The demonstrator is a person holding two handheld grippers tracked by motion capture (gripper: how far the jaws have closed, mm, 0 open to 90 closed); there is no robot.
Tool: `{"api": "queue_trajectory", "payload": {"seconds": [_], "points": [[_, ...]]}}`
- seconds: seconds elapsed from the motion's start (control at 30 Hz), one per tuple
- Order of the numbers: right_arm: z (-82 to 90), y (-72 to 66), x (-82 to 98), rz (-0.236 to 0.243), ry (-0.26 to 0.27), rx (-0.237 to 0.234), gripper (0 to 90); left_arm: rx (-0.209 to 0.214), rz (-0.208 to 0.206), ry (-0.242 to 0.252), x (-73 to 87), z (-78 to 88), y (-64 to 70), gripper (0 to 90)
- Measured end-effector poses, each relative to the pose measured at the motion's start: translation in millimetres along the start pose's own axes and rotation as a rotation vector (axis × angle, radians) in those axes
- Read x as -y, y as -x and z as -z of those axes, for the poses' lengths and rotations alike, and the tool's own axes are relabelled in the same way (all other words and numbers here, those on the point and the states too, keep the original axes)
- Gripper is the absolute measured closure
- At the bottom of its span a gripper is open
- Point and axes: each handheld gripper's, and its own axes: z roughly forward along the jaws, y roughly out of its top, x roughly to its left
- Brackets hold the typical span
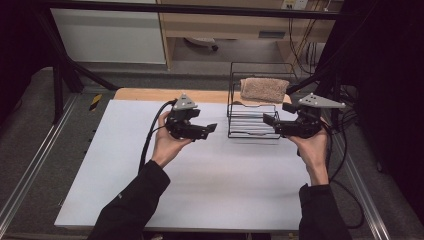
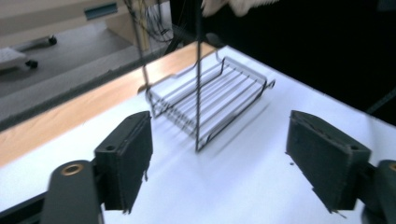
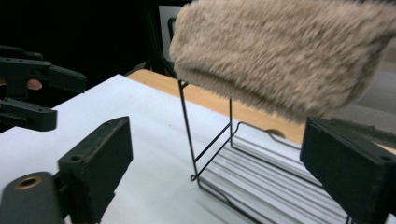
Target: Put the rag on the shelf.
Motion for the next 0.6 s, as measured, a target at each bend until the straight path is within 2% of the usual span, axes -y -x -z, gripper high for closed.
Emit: {"api": "queue_trajectory", "payload": {"seconds": [0.13, 0.33, 0.43, 0.6], "points": [[-2.0, -3.6, 10.3, -0.007, -0.012, -0.014, 4.7, -0.035, 0.015, -0.01, 23.1, 16.2, -8.7, 13.9], [-2.4, -9.5, 24.4, -0.017, -0.019, -0.04, 1.2, -0.063, 0.057, -0.024, 57.8, 35.5, -23.4, 8.8], [-2.9, -12.7, 32.6, -0.019, -0.024, -0.059, 0.5, -0.06, 0.079, -0.023, 74.9, 44.2, -27.8, 8.0], [-4.8, -15.5, 51.4, -0.016, -0.044, -0.082, 0.5, -0.077, 0.085, -0.042, 100.1, 57.0, -32.2, 7.9]]}}
